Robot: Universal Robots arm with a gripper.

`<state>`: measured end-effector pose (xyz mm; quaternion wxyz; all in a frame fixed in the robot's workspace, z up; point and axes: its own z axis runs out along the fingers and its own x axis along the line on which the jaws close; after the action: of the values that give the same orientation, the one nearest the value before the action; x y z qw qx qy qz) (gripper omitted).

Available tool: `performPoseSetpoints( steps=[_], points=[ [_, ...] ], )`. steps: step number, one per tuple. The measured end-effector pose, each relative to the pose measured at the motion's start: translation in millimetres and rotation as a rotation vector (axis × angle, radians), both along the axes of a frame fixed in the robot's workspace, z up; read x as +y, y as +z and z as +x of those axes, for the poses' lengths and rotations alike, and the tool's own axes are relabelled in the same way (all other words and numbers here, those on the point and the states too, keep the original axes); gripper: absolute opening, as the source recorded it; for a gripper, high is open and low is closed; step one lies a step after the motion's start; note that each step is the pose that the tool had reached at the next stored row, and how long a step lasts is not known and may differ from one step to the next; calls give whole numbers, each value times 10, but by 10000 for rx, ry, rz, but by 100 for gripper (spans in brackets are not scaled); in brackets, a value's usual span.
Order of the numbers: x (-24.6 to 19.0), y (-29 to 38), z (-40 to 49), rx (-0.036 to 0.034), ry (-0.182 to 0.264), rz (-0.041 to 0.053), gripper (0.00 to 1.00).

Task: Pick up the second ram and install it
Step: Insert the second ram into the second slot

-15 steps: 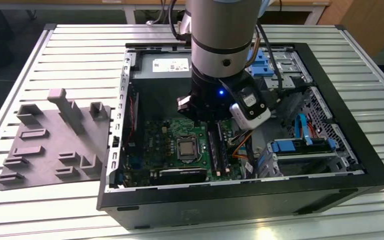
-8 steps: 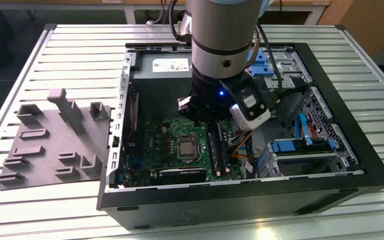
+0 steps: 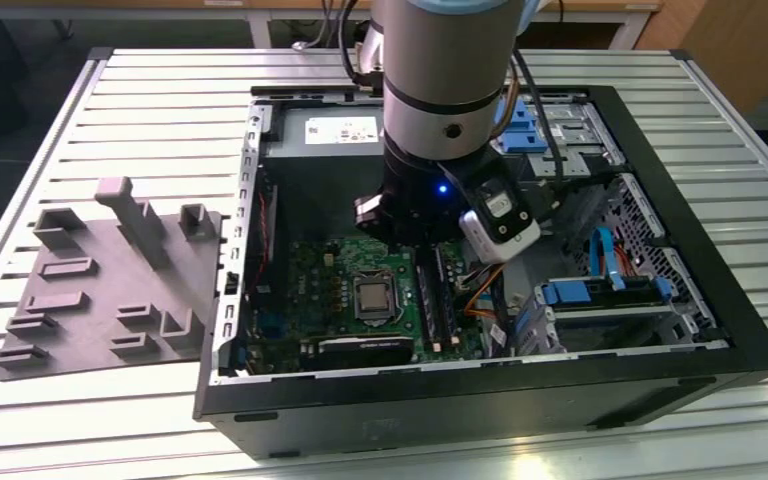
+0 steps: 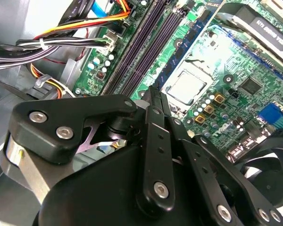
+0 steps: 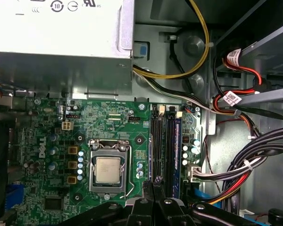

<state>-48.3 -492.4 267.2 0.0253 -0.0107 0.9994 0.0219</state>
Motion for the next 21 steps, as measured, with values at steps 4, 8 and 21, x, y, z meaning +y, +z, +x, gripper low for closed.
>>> performPoseSetpoints(
  steps=[4,8,21],
  points=[
    [1,-16,10,0,0,1,12],
    [3,-33,18,0,0,0,12],
    [4,-81,35,0,-27,3,12]
  ],
)
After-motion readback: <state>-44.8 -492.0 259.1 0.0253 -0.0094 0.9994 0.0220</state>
